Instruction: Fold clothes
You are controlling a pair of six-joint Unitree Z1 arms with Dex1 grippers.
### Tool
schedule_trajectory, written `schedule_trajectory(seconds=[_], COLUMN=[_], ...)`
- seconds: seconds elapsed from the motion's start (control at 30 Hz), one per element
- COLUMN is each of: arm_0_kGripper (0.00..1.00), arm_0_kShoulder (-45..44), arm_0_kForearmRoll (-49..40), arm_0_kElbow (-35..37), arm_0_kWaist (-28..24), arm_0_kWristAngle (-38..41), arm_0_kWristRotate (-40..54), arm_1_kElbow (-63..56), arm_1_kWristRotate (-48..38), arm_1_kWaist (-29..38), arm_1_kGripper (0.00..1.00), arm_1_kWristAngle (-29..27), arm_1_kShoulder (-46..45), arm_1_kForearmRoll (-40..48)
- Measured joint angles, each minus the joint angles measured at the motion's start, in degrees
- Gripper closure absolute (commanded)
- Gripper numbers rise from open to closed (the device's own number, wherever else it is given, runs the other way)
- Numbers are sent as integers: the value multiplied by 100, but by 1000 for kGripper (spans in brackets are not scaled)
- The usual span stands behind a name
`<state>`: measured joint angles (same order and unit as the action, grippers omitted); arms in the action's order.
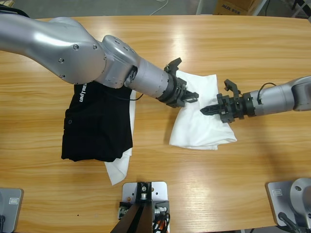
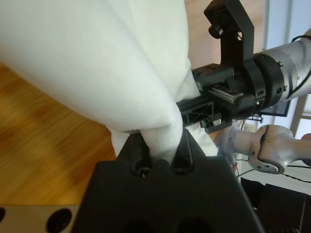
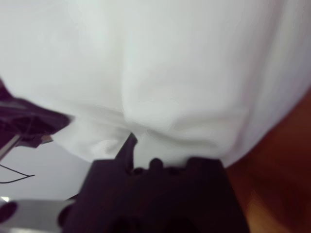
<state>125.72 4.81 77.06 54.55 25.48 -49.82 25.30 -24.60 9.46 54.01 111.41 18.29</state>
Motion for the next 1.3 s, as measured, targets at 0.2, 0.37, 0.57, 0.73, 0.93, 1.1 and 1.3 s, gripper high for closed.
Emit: schedule_trajectory(seconds=[0.2,0.37,0.57,0.73,0.93,1.1,1.3], arm_0_kGripper=[1000,1000,1000,1000,1000,1000,1000], arm_0_kShoulder=[-51,-608,-1394,-1895,-2591,-3146,-3877], arm_0_kForearmRoll=[34,-385,-744,-815,-1176,-1691,-2048], arm_0_kElbow=[-56,-166,-626,-1200,-1653,-1930,-2518], arm_0_kWaist=[21,1,-1,-6,-242,-469,-924], arm_0_kWristAngle=[18,14,-124,-300,-372,-430,-431], arm_0_kWristRotate=[0,80,196,202,443,725,1028], arm_1_kElbow=[293,1132,1454,1787,2767,3838,4716], arm_1_kWristRotate=[0,-14,-401,-989,-1664,-1940,-2039], arm_1_kWaist=[143,538,1185,1924,2828,3406,3798], arm_1_kGripper=[1000,1000,1000,1000,1000,1000,1000], arm_1_kWristAngle=[-335,-494,-733,-1136,-1613,-1905,-1940], arm_1_kShoulder=[-795,-1371,-1646,-1694,-1530,-1014,-480], arm_1_kForearmRoll=[-1058,-2220,-2440,-2449,-2640,-3110,-3362])
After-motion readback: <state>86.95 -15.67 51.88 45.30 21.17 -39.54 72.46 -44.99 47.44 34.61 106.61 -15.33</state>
